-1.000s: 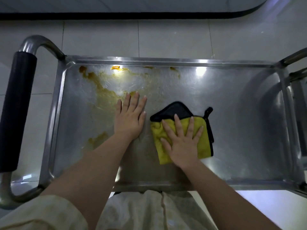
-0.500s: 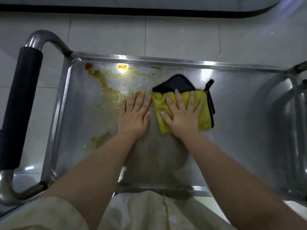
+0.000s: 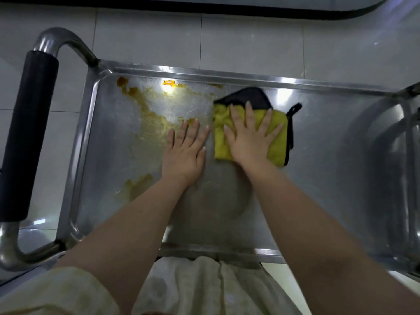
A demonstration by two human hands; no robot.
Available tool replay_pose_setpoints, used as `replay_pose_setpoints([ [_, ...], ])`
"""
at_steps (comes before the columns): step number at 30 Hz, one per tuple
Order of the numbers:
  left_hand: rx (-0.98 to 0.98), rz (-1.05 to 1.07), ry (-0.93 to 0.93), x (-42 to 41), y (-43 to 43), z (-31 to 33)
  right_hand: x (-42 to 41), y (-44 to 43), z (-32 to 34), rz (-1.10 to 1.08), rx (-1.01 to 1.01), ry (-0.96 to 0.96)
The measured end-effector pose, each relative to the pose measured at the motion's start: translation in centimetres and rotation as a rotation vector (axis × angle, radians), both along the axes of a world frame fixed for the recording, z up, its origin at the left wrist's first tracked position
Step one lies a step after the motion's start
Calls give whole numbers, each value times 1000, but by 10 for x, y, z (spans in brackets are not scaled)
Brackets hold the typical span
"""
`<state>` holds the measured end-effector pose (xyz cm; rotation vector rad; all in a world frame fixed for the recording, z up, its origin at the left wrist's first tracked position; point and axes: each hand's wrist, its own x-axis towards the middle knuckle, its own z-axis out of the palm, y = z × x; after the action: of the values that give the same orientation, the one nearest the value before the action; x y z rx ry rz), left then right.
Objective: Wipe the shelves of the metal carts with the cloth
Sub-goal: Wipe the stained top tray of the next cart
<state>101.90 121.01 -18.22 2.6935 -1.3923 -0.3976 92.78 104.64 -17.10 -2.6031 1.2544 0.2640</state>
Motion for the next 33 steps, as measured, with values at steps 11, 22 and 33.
replay_pose_setpoints([
  [11, 35, 6, -11, 1, -4, 0, -20, 13, 12, 228, 17, -39],
  [22, 39, 7, -5, 2, -3, 2, -120, 123, 29, -118, 120, -119],
  [33, -33, 26, 102, 16, 15, 15, -56, 49, 14, 365, 11, -59],
])
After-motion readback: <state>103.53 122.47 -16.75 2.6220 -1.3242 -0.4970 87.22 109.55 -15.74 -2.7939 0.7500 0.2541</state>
